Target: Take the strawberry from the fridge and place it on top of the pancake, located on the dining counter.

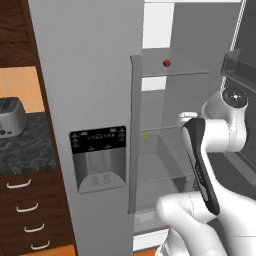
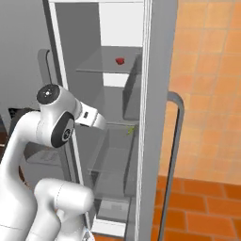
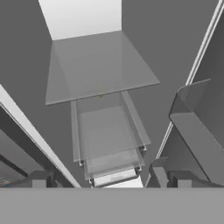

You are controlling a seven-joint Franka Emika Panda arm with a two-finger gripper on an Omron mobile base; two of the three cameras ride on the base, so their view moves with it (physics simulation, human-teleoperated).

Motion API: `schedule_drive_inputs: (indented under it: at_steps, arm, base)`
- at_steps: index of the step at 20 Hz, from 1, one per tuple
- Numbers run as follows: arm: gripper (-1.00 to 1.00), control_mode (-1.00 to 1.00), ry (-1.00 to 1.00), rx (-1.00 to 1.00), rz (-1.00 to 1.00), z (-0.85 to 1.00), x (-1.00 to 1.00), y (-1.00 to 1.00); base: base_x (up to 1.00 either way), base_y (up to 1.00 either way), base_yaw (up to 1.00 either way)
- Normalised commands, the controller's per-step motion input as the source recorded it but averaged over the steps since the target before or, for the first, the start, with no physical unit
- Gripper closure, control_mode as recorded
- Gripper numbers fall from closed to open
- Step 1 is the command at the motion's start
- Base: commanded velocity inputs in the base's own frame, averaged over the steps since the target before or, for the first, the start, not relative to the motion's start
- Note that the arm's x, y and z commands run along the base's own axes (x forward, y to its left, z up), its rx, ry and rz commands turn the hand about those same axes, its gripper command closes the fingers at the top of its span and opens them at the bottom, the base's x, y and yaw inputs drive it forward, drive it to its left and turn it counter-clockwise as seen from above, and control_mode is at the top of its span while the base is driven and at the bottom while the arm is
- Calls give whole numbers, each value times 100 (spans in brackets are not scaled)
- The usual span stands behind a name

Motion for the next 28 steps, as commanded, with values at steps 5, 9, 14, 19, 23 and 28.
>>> schedule_drive_inputs:
  at_steps: [5, 9, 14, 19, 23, 28]
  arm:
    - [-100, 100, 0, 0, 0, 0, 0, 0]
    - [-100, 100, 0, 0, 0, 0, 0, 0]
    - [-100, 100, 0, 0, 0, 0, 0, 0]
    - [-100, -100, -3, 1, 0, 19, 0, 0]
    - [-100, -100, -23, 7, 0, 100, 4, -2]
    - [-100, -100, -4, 1, 0, 99, 42, 18]
  base:
    - [21, -37, -1]
    - [39, 2, 0]
    - [57, 4, 0]
    - [16, 0, 0]
    - [0, 0, 0]
    - [0, 0, 0]
